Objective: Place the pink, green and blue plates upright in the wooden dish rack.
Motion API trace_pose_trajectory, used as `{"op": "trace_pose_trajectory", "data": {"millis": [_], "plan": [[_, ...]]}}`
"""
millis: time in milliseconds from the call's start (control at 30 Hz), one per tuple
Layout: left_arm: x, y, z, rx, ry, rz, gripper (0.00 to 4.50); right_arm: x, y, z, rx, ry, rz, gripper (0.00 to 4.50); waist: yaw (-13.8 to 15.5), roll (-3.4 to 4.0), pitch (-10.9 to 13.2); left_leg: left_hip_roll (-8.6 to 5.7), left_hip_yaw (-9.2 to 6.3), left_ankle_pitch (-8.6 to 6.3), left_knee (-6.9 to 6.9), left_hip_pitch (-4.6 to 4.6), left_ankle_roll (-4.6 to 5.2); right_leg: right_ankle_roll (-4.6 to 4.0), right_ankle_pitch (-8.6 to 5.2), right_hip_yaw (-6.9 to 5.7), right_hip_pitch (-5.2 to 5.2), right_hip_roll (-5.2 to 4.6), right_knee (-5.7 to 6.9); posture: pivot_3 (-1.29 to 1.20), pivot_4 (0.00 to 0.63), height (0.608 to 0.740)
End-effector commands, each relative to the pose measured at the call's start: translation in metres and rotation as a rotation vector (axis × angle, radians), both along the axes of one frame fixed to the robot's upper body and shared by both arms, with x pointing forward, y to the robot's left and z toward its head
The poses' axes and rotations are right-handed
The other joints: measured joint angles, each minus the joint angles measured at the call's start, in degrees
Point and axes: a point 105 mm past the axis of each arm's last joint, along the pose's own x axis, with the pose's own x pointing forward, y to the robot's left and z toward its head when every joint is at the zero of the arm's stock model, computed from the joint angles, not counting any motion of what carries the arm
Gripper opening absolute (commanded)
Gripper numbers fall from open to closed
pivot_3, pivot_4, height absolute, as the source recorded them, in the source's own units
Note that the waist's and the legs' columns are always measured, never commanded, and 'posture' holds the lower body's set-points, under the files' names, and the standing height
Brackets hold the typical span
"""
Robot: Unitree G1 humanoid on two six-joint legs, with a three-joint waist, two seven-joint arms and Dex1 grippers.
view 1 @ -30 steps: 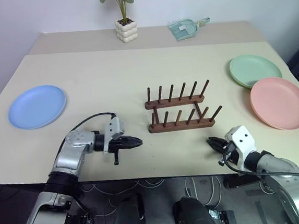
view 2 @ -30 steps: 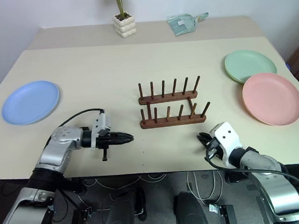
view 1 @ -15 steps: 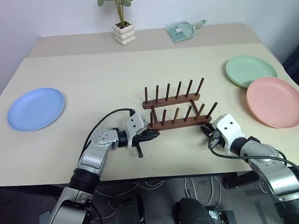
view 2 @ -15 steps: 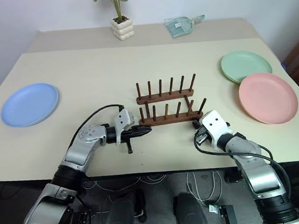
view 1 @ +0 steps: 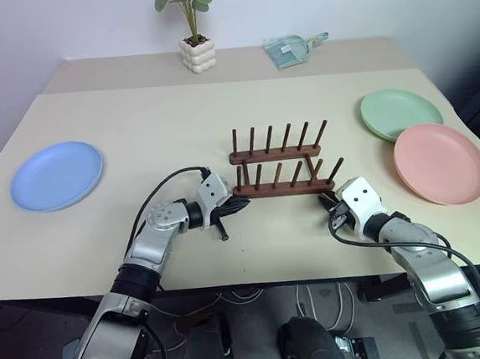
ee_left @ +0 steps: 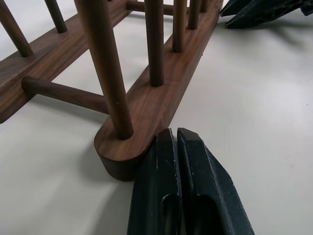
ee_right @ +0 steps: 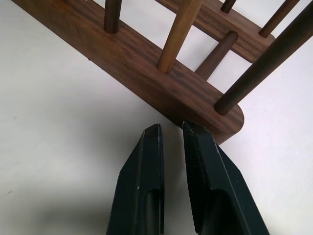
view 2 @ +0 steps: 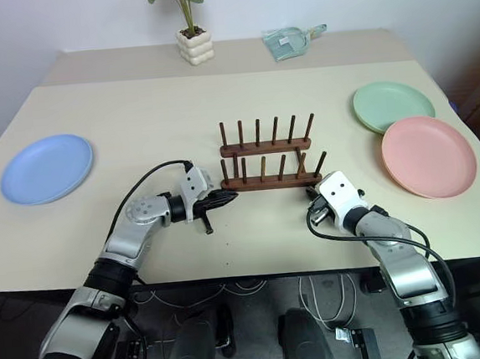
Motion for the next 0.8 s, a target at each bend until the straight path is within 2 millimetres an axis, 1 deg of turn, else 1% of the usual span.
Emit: {"op": "trace_pose_trajectory", "data": {"millis": [33,167,300,333,400,467,533,567,633,667,733,800], "plan": [[0.005,0.016,-0.014,0.041,0.032,0.075,0.13,0.002,-0.002,-0.003,-0.005,0.002,-0.02,0.65,0.0,0.0,0.0,0.0,0.0,0.0,0.0,0.0,0.0,0.0,0.0,0.0,0.0,0.0,0.0,0.0,0.15,0.732],[0.005,0.015,-0.015,0.037,0.034,0.071,0.13,0.003,-0.002,-0.002,-0.004,-0.004,-0.021,0.65,0.0,0.01,0.0,0.0,0.0,0.0,-0.01,0.0,-0.01,0.0,0.0,0.0,0.0,-0.01,-0.01,0.0,0.15,0.732],[-0.005,0.012,-0.01,-0.005,0.057,0.015,0.13,-0.009,-0.004,0.008,0.001,-0.006,0.024,0.65,0.1,0.01,0.0,0.0,0.0,-0.01,-0.05,-0.01,-0.01,0.0,0.0,0.0,-0.01,-0.02,-0.05,0.0,0.15,0.732],[-0.011,0.012,-0.007,-0.024,0.062,-0.019,0.13,-0.013,-0.007,0.012,0.006,-0.004,0.03,0.65,0.1,0.01,0.0,-0.01,0.01,-0.01,-0.11,-0.03,-0.01,0.0,0.0,0.0,-0.02,-0.02,-0.1,0.0,0.15,0.732],[-0.025,0.01,0.002,-0.07,0.069,-0.089,0.13,-0.023,-0.021,0.023,0.008,0.004,0.019,0.65,0.1,0.03,0.0,-0.03,0.04,0.0,-0.33,-0.06,-0.02,-0.01,-0.01,0.01,-0.07,-0.04,-0.27,0.0,0.15,0.732],[-0.031,0.009,0.008,-0.095,0.077,-0.114,0.13,-0.029,-0.031,0.031,0.012,0.009,0.002,0.65,0.3,0.02,0.0,-0.06,0.07,0.01,-0.54,-0.11,-0.04,-0.02,-0.01,0.01,-0.14,-0.05,-0.41,0.0,0.15,0.732],[-0.036,0.006,0.015,-0.128,0.084,-0.144,0.07,-0.034,-0.05,0.047,-0.003,-0.007,-0.042,1.15,0.4,0.09,0.1,-0.07,0.08,0.03,-0.61,-0.12,-0.06,-0.03,-0.02,0.0,-0.15,-0.04,-0.43,0.0,0.15,0.732],[-0.037,0.005,0.017,-0.138,0.087,-0.154,0.07,-0.036,-0.056,0.052,-0.01,-0.013,-0.058,1.48,0.4,0.08,0.1,-0.08,0.08,0.03,-0.61,-0.11,-0.06,-0.02,-0.02,0.0,-0.15,-0.04,-0.43,0.0,0.15,0.732],[-0.04,0.002,0.021,-0.159,0.09,-0.18,0.07,-0.035,-0.076,0.063,-0.078,-0.041,-0.127,2.32,0.4,0.06,0.1,-0.08,0.08,0.04,-0.59,-0.11,-0.07,-0.02,-0.02,0.0,-0.15,-0.04,-0.43,0.0,0.15,0.732],[-0.042,0.0,0.023,-0.167,0.091,-0.193,0.07,-0.034,-0.085,0.066,-0.109,-0.049,-0.162,2.87,0.4,0.06,0.1,-0.08,0.07,0.04,-0.59,-0.11,-0.07,-0.02,-0.02,0.0,-0.14,-0.04,-0.43,0.0,0.15,0.732],[-0.046,-0.005,0.026,-0.171,0.1,-0.24,0.07,-0.031,-0.105,0.07,-0.179,-0.065,-0.232,3.79,0.4,0.06,0.1,-0.1,0.08,0.04,-0.59,-0.11,-0.07,-0.02,-0.02,0.0,-0.15,-0.05,-0.44,0.0,0.15,0.732],[-0.051,-0.011,0.03,-0.173,0.095,-0.288,0.07,-0.026,-0.122,0.068,-0.208,-0.072,-0.309,3.79,0.3,0.05,0.1,-0.09,0.08,0.05,-0.61,-0.11,-0.08,-0.03,-0.02,0.0,-0.17,-0.04,-0.44,0.0,0.15,0.732]]}}
